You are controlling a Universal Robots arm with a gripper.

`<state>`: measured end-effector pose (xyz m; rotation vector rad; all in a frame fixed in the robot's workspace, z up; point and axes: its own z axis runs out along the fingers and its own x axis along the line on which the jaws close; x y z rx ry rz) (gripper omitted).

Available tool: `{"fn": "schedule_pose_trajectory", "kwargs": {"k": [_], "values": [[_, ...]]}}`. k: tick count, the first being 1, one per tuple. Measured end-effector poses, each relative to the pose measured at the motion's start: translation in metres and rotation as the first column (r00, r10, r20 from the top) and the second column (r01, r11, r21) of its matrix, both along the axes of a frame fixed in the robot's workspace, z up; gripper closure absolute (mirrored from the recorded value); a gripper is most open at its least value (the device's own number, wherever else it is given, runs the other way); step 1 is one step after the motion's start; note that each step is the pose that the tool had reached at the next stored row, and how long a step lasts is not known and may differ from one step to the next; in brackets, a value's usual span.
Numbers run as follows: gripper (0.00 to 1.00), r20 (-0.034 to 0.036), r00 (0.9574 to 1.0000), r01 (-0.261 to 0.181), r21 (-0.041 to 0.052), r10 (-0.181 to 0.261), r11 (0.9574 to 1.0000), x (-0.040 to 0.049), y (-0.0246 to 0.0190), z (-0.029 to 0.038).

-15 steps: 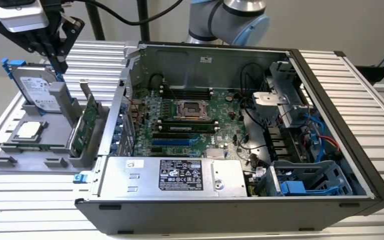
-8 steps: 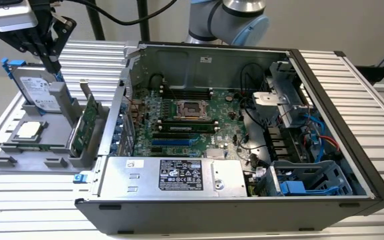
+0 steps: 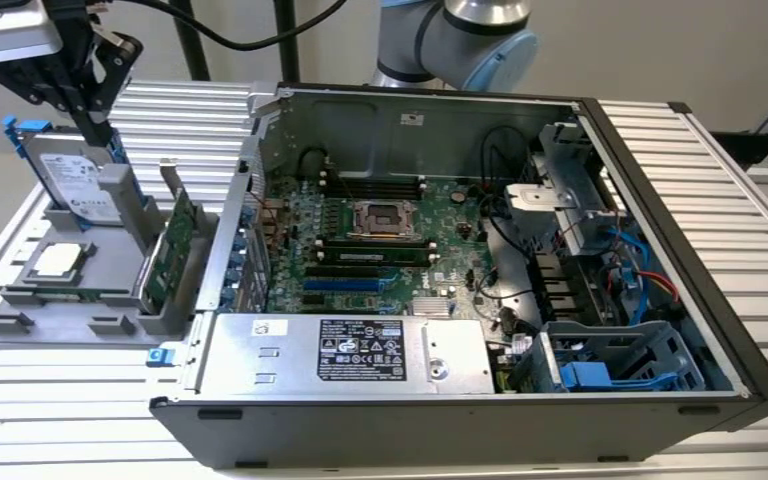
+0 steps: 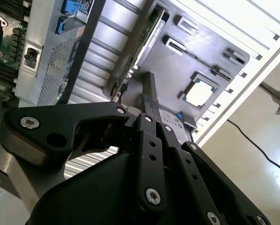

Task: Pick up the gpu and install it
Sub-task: 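Reach for the gpu, then pick up the gpu and move the gpu toward the slot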

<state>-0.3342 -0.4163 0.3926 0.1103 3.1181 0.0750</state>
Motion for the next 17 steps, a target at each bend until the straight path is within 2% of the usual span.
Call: {"fn": "schedule_pose_trajectory", "kwargs": {"k": [13, 14, 17], "values": [[1.0, 0.0, 1.0, 0.0, 0.0, 0.0, 1.0, -0.0009, 0.0, 0.0], [0.0, 0.0, 1.0, 0.0, 0.0, 0.0, 1.0, -0.0009, 0.0, 0.0], [0.0, 0.0, 1.0, 0.0, -0.0001, 0.0, 1.0, -0.0009, 0.0, 0.0]]}}
